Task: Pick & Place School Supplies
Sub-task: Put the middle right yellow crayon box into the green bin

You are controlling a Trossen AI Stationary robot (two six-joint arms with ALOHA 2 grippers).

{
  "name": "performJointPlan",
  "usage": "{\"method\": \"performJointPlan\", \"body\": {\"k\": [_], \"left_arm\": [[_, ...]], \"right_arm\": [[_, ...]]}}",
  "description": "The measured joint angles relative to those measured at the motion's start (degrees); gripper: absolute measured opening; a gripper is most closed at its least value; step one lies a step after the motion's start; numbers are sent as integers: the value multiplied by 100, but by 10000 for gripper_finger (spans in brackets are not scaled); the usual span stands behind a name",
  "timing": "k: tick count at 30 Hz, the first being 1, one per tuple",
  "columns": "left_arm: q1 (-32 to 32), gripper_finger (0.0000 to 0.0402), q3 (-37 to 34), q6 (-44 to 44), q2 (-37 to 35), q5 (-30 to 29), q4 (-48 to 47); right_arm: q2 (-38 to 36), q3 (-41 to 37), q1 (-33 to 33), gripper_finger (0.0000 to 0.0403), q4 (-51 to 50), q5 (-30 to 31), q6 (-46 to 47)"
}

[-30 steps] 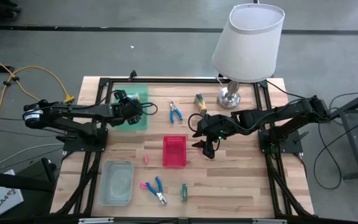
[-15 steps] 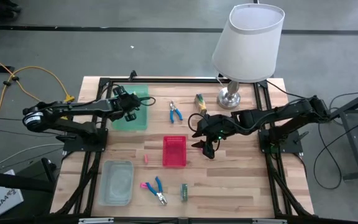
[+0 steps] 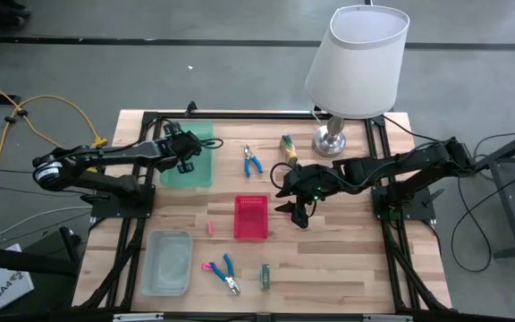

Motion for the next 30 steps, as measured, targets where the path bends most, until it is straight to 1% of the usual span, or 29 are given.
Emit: {"method": "performJointPlan", "body": {"k": [5, 10, 20, 24, 30], "left_arm": [[239, 126, 0, 1, 0, -2, -21], [311, 126, 0, -3, 59, -3, -34], [309, 127, 3, -335, 633, -38, -12], [309, 141, 4, -458, 776, -73, -15], [306, 177, 4, -488, 780, -23, -36]], "right_arm": [[0, 0, 6, 197, 2, 2, 21], [0, 0, 73, 197, 49, 7, 21], [2, 0, 168, 197, 134, 7, 21], [0, 0, 164, 197, 136, 7, 20], [0, 0, 164, 197, 137, 7, 13]]}}
